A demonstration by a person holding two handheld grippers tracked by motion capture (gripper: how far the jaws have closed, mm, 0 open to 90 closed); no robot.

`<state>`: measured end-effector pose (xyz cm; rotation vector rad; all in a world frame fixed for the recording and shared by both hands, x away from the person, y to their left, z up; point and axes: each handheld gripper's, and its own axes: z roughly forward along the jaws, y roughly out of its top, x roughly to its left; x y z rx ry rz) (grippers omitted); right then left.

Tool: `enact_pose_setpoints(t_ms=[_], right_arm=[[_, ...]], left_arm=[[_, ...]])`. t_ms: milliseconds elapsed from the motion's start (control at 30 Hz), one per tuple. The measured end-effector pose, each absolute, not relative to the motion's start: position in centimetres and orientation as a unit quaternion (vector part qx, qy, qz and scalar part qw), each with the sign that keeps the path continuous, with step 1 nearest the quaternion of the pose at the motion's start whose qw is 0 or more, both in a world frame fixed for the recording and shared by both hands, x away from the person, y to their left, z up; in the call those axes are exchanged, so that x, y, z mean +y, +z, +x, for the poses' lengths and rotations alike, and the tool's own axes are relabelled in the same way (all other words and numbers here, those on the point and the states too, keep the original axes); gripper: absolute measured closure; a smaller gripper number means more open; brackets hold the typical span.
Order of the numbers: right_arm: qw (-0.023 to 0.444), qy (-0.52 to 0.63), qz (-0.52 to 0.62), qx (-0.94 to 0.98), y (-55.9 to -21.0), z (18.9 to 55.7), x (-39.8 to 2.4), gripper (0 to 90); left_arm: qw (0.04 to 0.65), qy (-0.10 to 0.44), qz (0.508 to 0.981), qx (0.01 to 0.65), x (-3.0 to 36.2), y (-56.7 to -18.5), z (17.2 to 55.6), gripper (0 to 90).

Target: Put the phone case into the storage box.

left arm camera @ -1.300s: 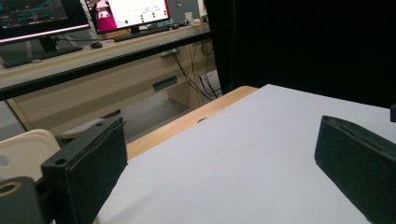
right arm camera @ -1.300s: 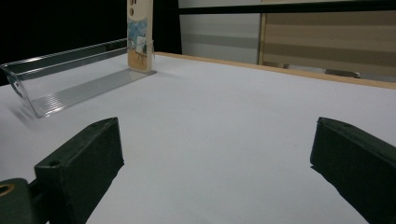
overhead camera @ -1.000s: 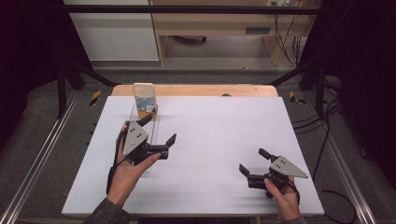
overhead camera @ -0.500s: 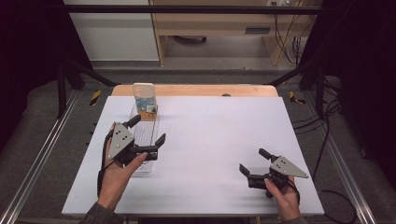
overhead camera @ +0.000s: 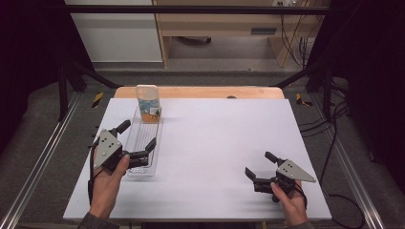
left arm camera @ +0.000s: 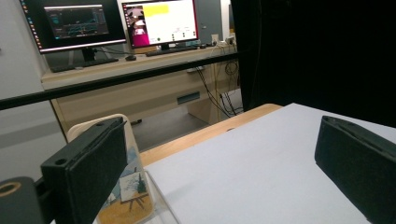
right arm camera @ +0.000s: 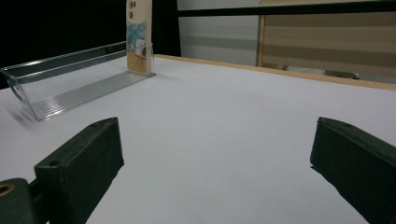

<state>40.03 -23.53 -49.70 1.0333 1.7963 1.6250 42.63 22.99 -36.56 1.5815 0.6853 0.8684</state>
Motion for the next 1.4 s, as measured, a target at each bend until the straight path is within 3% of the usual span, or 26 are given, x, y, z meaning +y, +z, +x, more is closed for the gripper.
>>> enact_pose_setpoints(t_ms=[833, 1400], right_arm=[[0.253, 0.594, 0.382, 0.661, -49.8, 40.1, -23.6, 2.4], [0.257, 0.593, 0.386, 0.658, -49.8, 40.0, -23.8, 2.4]], left_arm=[[0.572, 0.374, 0.650, 0.332, 28.0, -39.5, 41.1, 2.2], [0.582, 0.365, 0.643, 0.339, 28.7, -42.3, 40.6, 2.3]])
